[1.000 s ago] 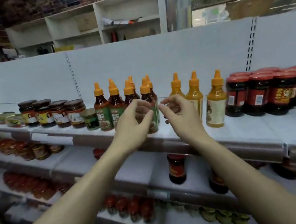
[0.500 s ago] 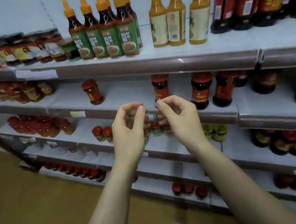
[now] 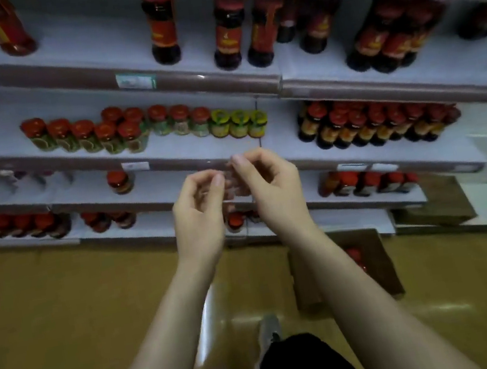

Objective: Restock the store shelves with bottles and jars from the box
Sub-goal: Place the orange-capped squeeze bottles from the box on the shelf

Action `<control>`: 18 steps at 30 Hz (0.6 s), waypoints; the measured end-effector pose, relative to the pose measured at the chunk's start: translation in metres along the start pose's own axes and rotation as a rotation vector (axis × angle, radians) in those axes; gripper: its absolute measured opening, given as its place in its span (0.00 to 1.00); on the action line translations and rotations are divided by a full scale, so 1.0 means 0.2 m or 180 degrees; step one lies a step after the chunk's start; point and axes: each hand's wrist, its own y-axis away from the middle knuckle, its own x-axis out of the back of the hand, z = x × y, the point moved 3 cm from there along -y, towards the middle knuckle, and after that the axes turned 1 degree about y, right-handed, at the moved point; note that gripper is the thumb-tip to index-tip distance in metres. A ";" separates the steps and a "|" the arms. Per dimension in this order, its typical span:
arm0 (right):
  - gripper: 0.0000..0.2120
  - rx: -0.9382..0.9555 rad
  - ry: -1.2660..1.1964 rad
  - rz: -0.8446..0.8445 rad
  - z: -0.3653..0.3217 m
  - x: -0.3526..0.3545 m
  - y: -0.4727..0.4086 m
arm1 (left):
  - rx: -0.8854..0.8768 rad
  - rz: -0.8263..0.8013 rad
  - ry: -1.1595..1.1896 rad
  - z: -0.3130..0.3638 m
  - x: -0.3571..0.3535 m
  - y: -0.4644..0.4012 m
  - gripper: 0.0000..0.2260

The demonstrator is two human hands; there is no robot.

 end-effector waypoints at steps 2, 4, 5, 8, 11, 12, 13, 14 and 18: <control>0.09 -0.0009 0.0044 0.0062 0.00 0.13 0.04 | 0.0010 -0.0118 0.0006 0.01 -0.10 0.08 0.04; 0.09 -0.0033 0.0029 0.0084 0.00 0.26 0.05 | -0.0034 -0.0191 -0.0014 0.04 -0.19 0.15 0.04; 0.09 -0.0023 0.0009 0.0095 -0.01 0.32 0.06 | -0.0061 -0.0214 -0.0003 0.06 -0.24 0.17 0.05; 0.10 0.0070 -0.0106 0.0084 -0.02 0.53 0.06 | -0.0155 -0.0240 -0.0070 0.10 -0.42 0.23 0.05; 0.09 0.0159 -0.0146 0.0023 0.03 0.81 0.07 | -0.0306 -0.0233 -0.0249 0.09 -0.68 0.29 0.04; 0.09 0.0189 -0.0113 0.0001 0.06 0.90 0.08 | -0.0342 -0.0217 -0.0277 0.09 -0.77 0.31 0.04; 0.09 0.0171 -0.0098 0.0018 0.11 1.01 0.08 | -0.0372 -0.0223 -0.0315 0.07 -0.88 0.34 0.04; 0.08 0.0115 -0.0122 0.0078 0.16 1.15 0.10 | -0.0383 -0.0265 -0.0364 0.05 -1.00 0.38 0.04; 0.07 -0.0141 -0.0156 0.0339 0.36 1.65 0.14 | -0.0327 -0.0559 -0.0531 -0.09 -1.43 0.51 0.05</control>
